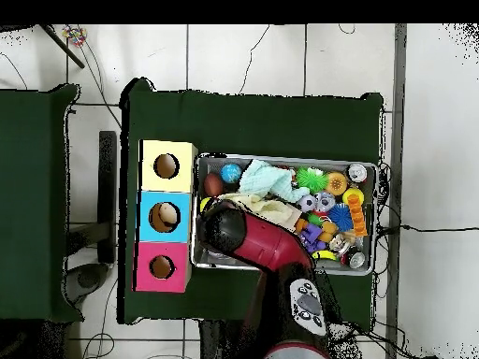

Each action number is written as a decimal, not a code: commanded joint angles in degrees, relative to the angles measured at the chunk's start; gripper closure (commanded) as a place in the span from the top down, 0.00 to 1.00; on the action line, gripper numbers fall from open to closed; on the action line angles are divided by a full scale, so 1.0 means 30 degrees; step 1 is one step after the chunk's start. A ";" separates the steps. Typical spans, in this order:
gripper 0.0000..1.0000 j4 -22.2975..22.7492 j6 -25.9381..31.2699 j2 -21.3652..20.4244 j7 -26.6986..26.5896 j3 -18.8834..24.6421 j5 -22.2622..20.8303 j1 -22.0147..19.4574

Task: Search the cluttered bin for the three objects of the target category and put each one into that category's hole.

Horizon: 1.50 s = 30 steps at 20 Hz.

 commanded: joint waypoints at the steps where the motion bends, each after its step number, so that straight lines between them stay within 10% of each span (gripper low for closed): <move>1: 1.00 -0.0607 -0.0543 0.1400 0.3352 0.0165 -0.0196 0.0401; 13: 1.00 -0.4081 0.1945 0.3067 0.3564 -0.6753 -0.0840 0.5249; 20: 1.00 -0.4007 0.5104 0.1061 0.2562 -0.6552 -0.0683 0.4858; 30: 1.00 -0.3739 0.3264 0.1341 0.1956 -0.5140 -0.0563 0.3573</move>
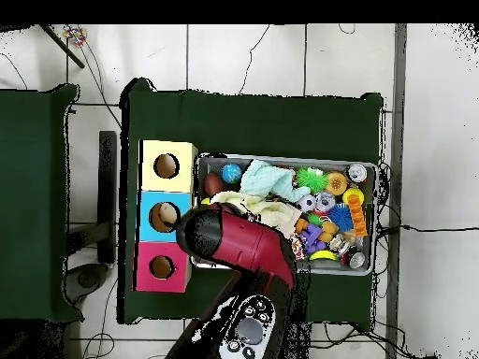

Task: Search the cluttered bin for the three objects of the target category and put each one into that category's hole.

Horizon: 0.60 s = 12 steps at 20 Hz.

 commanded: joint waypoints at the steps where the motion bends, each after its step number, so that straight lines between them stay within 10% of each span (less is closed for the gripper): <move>1: 1.00 -0.1265 0.0003 0.0591 0.1482 0.1906 -0.0648 -0.2184; 12: 1.00 0.0294 -0.0498 -0.0608 -0.2373 0.6434 -0.2744 -0.7768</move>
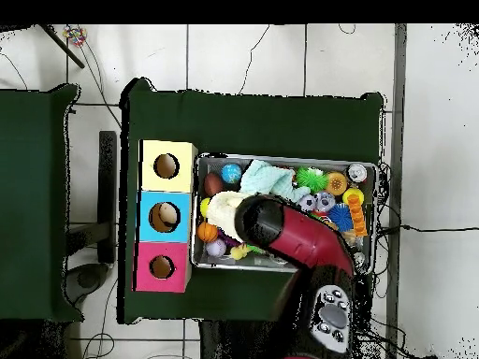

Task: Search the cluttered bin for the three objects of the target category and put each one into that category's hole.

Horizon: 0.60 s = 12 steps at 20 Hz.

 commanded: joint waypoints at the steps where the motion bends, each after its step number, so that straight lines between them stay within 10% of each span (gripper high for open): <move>1: 1.00 0.0909 0.0534 -0.0961 -0.2745 0.4602 -0.2231 -0.3522; 12: 1.00 0.1184 0.1642 -0.1886 -0.2916 0.7253 -0.4783 -0.7156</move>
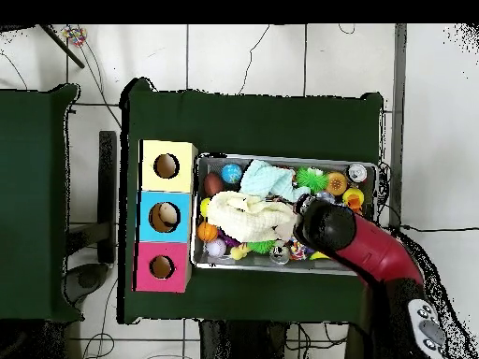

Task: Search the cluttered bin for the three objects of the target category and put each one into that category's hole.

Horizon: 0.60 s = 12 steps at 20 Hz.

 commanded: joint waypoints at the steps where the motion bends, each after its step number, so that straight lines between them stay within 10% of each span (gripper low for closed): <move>1: 1.00 0.1013 0.1543 -0.0603 -0.2914 0.3840 -0.2052 -0.1251; 12: 1.00 0.2832 -0.1877 0.0188 -0.1180 0.5998 -0.4770 -0.3713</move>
